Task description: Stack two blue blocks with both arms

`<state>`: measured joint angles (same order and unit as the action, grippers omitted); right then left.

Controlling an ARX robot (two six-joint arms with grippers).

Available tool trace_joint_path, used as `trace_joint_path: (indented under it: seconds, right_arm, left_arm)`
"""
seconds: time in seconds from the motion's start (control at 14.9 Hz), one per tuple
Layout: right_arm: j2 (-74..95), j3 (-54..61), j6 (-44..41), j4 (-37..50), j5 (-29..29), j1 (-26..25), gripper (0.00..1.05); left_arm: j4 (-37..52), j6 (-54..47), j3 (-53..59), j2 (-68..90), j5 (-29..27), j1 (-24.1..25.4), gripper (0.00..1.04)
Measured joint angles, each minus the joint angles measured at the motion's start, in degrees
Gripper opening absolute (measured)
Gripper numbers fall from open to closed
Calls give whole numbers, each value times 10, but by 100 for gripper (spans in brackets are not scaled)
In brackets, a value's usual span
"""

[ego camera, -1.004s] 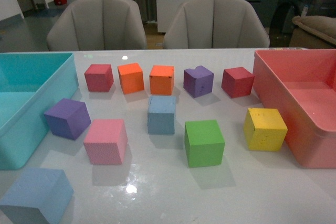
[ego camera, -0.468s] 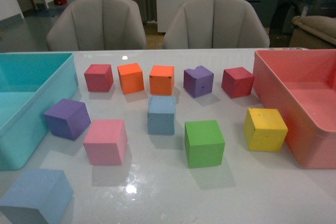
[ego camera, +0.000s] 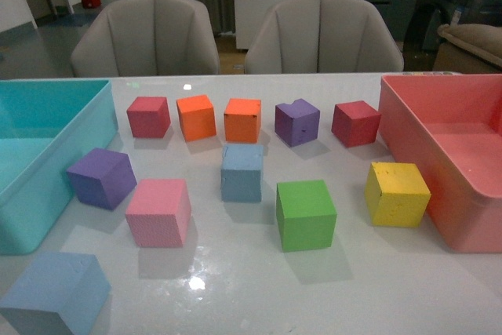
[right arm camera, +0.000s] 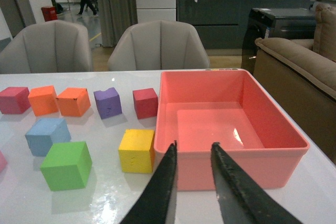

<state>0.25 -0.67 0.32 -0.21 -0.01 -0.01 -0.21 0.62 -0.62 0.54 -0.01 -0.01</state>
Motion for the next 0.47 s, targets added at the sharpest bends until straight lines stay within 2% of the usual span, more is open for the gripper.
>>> trace_joint_path:
  seconds: [0.4,0.47]
  right_arm:
    - [0,0,0,0,0,0,93]
    - [0,0,0,0,0,0,100]
  left_arm:
    - [0,0,0,0,0,0,98]
    - [0,0,0,0,0,0,98]
